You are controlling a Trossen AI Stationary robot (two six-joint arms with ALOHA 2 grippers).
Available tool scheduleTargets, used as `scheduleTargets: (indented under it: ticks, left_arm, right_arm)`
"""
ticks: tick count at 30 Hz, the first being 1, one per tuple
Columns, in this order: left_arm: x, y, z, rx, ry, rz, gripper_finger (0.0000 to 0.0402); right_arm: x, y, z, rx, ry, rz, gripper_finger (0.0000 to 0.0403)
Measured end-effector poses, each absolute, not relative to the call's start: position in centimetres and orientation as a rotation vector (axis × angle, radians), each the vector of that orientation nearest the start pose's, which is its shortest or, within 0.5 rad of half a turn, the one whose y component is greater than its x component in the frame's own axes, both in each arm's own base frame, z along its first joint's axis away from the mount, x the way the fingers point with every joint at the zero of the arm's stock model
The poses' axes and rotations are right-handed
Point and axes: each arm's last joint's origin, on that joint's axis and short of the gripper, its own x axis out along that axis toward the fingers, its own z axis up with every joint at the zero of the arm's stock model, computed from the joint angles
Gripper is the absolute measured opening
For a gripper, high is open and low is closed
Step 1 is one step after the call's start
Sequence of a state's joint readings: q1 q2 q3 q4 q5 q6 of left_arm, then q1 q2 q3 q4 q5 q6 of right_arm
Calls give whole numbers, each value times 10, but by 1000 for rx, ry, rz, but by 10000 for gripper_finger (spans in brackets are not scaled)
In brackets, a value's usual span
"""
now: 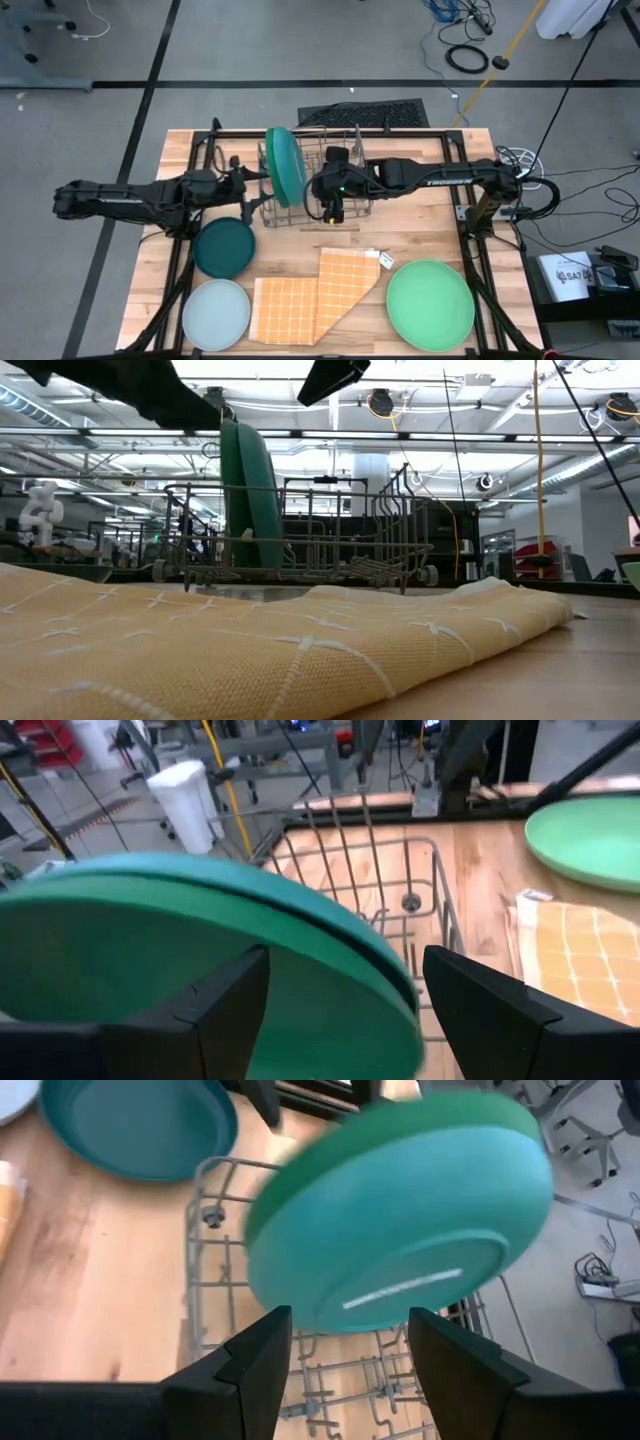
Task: Sort dishes
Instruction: Put the green plate on the dish rack
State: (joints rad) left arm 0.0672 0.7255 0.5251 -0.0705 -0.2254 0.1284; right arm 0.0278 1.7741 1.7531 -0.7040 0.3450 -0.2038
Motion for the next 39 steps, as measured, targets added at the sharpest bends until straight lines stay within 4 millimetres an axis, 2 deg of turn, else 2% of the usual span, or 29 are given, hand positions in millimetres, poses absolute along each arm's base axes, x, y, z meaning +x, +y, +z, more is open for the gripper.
scheduleTargets:
  ticks: [4,13,17,22,25,29,39]
  left_arm:
    - [180,23,258,114,337,231,274]
    - [214,34,269,96,414,147,274]
    - [223,37,267,103,473,126,274]
    - [232,40,265,108,501,97,274]
    - [236,41,265,104,505,85,274]
    - [237,41,265,102,510,83,274]
    - [237,41,264,102,510,80,274]
  right_arm:
    - [391,6,354,-334,744,-219,194]
    - [391,7,354,-330,744,-219,194]
    - [391,7,355,-339,732,-217,194]
    - [406,3,357,-424,631,-283,194]
    - [416,-3,355,-450,578,-299,194]
    - [422,-12,363,-427,470,-343,194]
    - [433,-31,348,-343,479,-452,194]
